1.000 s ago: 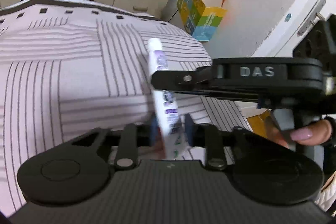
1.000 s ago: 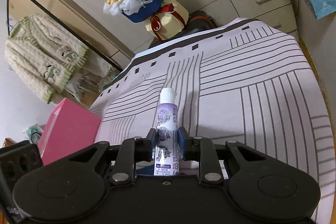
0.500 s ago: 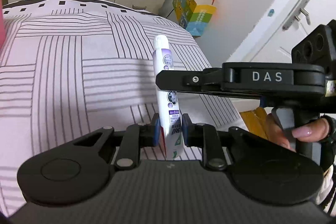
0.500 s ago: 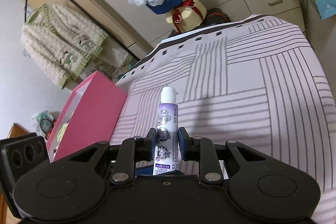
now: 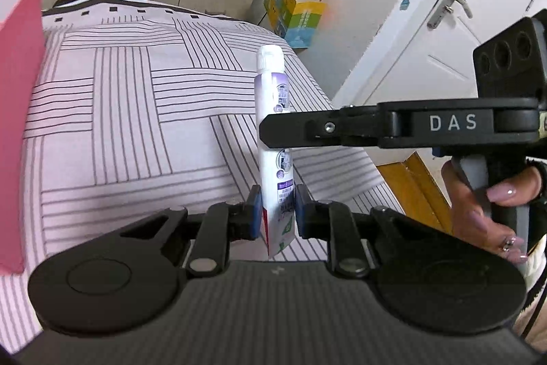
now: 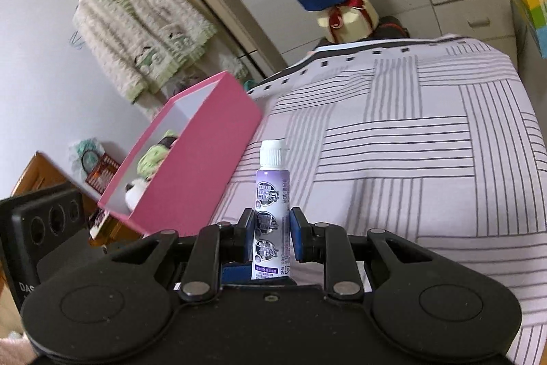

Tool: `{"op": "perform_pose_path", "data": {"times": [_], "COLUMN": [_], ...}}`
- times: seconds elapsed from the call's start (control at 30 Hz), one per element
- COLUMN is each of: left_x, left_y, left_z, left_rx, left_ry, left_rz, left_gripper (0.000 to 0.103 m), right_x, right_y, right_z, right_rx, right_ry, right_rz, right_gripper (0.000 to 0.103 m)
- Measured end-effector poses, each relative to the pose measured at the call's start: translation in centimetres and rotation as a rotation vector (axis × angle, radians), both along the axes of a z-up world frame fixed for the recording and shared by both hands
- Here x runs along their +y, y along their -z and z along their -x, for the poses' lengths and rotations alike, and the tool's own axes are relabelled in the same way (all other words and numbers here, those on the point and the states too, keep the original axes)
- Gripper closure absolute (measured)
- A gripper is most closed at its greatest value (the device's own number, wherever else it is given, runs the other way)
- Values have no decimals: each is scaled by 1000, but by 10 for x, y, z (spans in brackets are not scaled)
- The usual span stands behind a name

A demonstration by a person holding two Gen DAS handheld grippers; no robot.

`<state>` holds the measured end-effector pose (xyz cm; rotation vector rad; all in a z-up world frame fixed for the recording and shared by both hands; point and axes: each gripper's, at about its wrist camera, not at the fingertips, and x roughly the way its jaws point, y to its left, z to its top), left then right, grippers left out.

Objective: Organize soft objects
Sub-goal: 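Carry the toothpaste tube into the pink box with both tools and open them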

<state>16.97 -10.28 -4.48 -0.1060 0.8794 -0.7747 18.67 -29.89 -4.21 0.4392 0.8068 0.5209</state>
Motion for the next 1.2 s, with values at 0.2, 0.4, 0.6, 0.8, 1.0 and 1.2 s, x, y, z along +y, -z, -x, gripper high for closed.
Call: {"op": "perform_pose_path", "data": {"times": [0.2,0.4,0.6,0.8,1.0,1.2], "left_x": [28,64,112,160,193,210], "left_y": [-18,-43,-72,-88,-89,-75], "left_z": [32,58,65,38,-5,-58], "left_rx": [-42,-87,-171,-208,-225,-144], "left_ry": [-21,-53,-127,-217,-249,-264], "left_rz": [-8,-24,-18,-11,-53,-69], "left_gripper": [85,85,85,85,85,85], "right_x": [27,65,109,151,187,206], "right_y": [-24,-52,-83,-94,-90,-65], "right_z": [27,39,23,-21,-68,-118], "right_rx": [-49,-100,-192,-198,-164,-60], "right_ry": [-66,-147,-254,-301,-304,-268], "right_rz": [28,42,29,-22,-52,-94], "right_gripper": [77,77,77,77,77,76]}}
